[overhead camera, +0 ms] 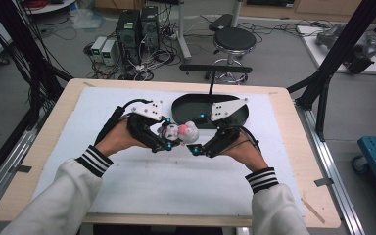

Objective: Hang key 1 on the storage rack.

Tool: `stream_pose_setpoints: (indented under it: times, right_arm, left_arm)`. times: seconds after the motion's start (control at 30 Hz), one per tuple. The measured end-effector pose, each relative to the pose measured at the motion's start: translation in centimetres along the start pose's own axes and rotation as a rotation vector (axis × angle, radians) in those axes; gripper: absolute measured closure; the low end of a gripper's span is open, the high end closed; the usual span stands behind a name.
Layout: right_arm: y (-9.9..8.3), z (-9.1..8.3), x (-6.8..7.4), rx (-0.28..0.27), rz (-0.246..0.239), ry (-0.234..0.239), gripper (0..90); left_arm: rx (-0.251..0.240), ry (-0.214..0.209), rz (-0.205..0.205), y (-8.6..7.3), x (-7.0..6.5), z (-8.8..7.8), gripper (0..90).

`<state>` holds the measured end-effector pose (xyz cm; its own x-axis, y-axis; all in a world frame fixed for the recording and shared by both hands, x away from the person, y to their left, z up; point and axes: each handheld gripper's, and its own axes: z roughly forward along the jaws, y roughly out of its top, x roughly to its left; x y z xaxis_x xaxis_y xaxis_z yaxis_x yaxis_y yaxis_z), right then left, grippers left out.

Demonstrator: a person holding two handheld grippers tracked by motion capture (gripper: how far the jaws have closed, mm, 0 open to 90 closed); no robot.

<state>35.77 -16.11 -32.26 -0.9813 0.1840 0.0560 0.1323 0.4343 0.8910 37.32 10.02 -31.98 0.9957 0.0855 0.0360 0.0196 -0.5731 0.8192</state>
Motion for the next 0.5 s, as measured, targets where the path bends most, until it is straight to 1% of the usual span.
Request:
stream_pose_setpoints:
  times: [0.07,0.1,0.13,0.17,0.2,0.23,0.3,0.37,0.4,0.43,0.5]
  right_arm:
    - [-0.02,0.07,-0.07,0.003,-0.001,-0.002,7.0]
    - [-0.06,0.12,-0.2,0.0,0.009,0.001,11.1]
    - [-0.06,0.12,-0.2,0.0,0.009,0.001,11.1]
    - [-0.05,0.07,-0.21,0.004,0.007,0.004,16.5]
    - [-0.02,0.03,-0.23,0.003,0.002,0.002,17.0]
    - [0.01,0.03,-0.23,-0.001,0.006,-0.001,17.6]
    - [0.05,0.01,-0.3,-0.011,0.013,0.022,23.3]
    - [0.1,0.07,-0.29,-0.004,0.003,0.011,25.3]
    - [0.13,0.11,-0.33,-0.008,0.007,0.02,28.7]
    - [0.17,0.11,-0.36,-0.011,0.001,0.025,31.9]
    - [0.29,0.12,-0.31,-0.018,-0.012,0.04,43.6]
  left_arm:
    - [-0.004,-0.001,0.001,-0.02,0.01,0.05,37.7]
    - [0.001,-0.002,0.004,0.0,0.04,0.03,37.7]
    - [-0.002,-0.004,0.003,-0.02,0.05,0.07,37.7]
    - [0.0,-0.007,0.003,-0.03,0.05,0.09,37.7]
    - [0.004,-0.007,0.006,-0.02,0.06,0.11,37.7]
    - [0.0,-0.01,0.004,-0.06,0.06,0.18,37.7]
    - [0.003,-0.013,0.007,-0.06,0.09,0.23,37.7]
    - [0.005,-0.014,0.011,-0.06,0.12,0.25,37.7]
    - [0.006,-0.015,0.01,-0.08,0.12,0.27,37.7]
    - [0.002,-0.015,0.008,-0.12,0.13,0.3,37.7]
    - [-0.001,-0.018,0.004,-0.14,0.14,0.29,37.7]
